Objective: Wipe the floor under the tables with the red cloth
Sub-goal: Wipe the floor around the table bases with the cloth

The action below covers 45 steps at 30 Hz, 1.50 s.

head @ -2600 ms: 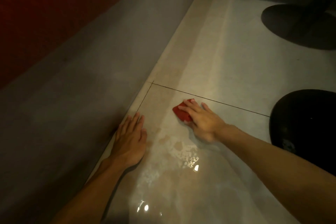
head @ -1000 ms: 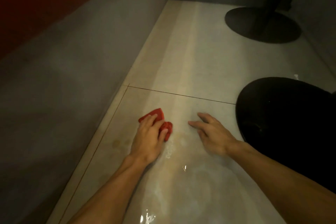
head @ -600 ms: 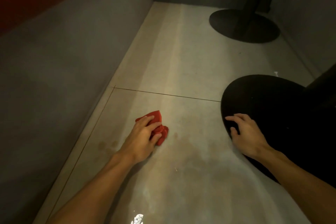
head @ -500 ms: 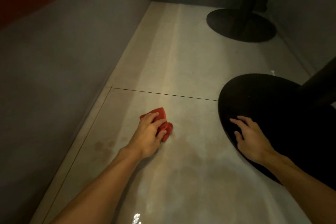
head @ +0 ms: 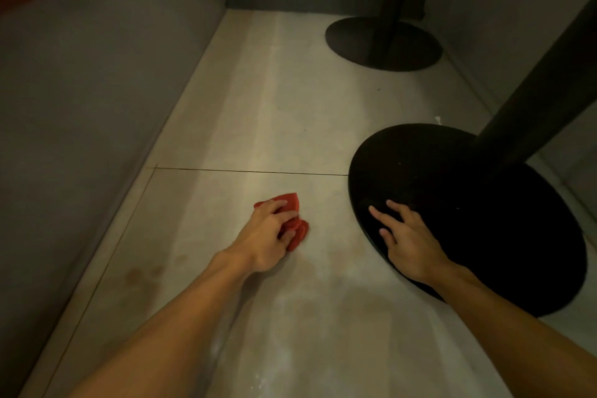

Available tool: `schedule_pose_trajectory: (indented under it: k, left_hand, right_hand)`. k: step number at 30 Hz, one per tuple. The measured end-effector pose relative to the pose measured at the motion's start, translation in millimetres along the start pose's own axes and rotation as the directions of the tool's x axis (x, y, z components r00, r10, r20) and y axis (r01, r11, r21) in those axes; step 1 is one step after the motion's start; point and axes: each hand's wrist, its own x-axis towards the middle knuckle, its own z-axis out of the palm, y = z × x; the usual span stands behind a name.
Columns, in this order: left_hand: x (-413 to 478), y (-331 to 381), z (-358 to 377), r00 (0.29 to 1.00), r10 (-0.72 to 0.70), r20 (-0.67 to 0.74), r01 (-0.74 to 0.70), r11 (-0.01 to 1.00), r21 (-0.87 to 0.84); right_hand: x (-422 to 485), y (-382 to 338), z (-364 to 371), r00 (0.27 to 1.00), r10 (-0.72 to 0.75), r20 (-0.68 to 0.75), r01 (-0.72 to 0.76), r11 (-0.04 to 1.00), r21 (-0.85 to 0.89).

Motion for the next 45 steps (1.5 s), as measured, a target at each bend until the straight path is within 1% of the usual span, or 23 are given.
schedule_pose_trajectory:
  k: [2, 5, 8, 10, 13, 16, 19, 22, 24, 27, 30, 33, 37, 39, 40, 42, 45]
  left_hand:
    - [14, 19, 11, 1.000, 0.022, -0.006, -0.022, 1.000, -0.003]
    - [16, 44, 24, 0.994, 0.106, 0.013, -0.106, 0.994, -0.002]
    - [-2, 51, 32, 0.973, 0.222, 0.056, -0.221, 0.975, -0.021]
    - [-12, 48, 31, 0.961, 0.257, 0.103, -0.254, 0.966, -0.047]
    - [-2, 42, 22, 0.963, 0.240, 0.125, -0.230, 0.969, -0.086]
    - [31, 48, 17, 0.984, 0.148, 0.103, -0.142, 0.988, -0.064]
    - [54, 64, 21, 0.989, 0.118, 0.085, -0.114, 0.992, -0.049]
    - [52, 73, 28, 0.989, 0.136, 0.053, -0.132, 0.989, -0.065]
    - [37, 77, 33, 0.982, 0.181, 0.049, -0.177, 0.981, -0.074]
    - [9, 84, 41, 0.962, 0.265, 0.072, -0.261, 0.964, -0.060]
    - [-5, 87, 46, 0.946, 0.302, 0.115, -0.296, 0.953, -0.068]
    - [5, 84, 36, 0.949, 0.290, 0.126, -0.282, 0.957, -0.073]
    - [31, 80, 29, 0.982, 0.187, 0.029, -0.181, 0.975, -0.131]
    - [34, 84, 32, 0.989, 0.147, 0.002, -0.146, 0.980, -0.133]
    - [32, 86, 34, 0.989, 0.148, -0.007, -0.148, 0.981, -0.125]
    - [22, 89, 37, 0.980, 0.197, 0.000, -0.196, 0.973, -0.119]
    - [4, 84, 39, 0.955, 0.287, 0.077, -0.282, 0.957, -0.072]
  right_hand:
    - [0, 1, 1, 1.000, -0.001, 0.005, 0.001, 1.000, -0.006]
    - [-1, 1, 3, 1.000, 0.011, 0.012, -0.011, 1.000, -0.008]
    - [0, 0, 5, 0.999, 0.020, 0.026, -0.020, 1.000, 0.002]
    - [0, 1, 5, 0.999, 0.028, 0.032, -0.028, 1.000, 0.013]
    - [-1, 1, 4, 0.999, 0.025, 0.029, -0.026, 0.999, 0.020]
    - [-1, 1, 4, 0.999, 0.016, 0.030, -0.017, 0.999, 0.031]
    - [-2, 1, 3, 1.000, -0.002, 0.027, 0.001, 0.999, 0.045]
    - [-3, 1, 3, 1.000, 0.005, 0.025, -0.006, 0.999, 0.038]
    - [-2, 1, 4, 1.000, 0.006, 0.020, -0.007, 1.000, 0.030]
    - [-2, 1, 5, 1.000, 0.010, 0.017, -0.010, 0.999, 0.037]
    - [-3, 3, 6, 1.000, 0.018, 0.015, -0.018, 0.999, 0.042]
    - [-3, 4, 6, 1.000, 0.009, 0.021, -0.010, 0.999, 0.034]
    - [-3, 3, 6, 1.000, 0.011, 0.020, -0.012, 1.000, 0.028]
    - [-3, 3, 6, 1.000, 0.016, 0.021, -0.016, 1.000, 0.024]
    - [-3, 2, 5, 1.000, 0.017, 0.023, -0.018, 0.999, 0.027]
    - [-3, 2, 6, 0.999, 0.020, 0.026, -0.020, 0.999, 0.029]
    - [-1, 3, 7, 0.999, 0.027, 0.024, -0.028, 0.999, 0.023]
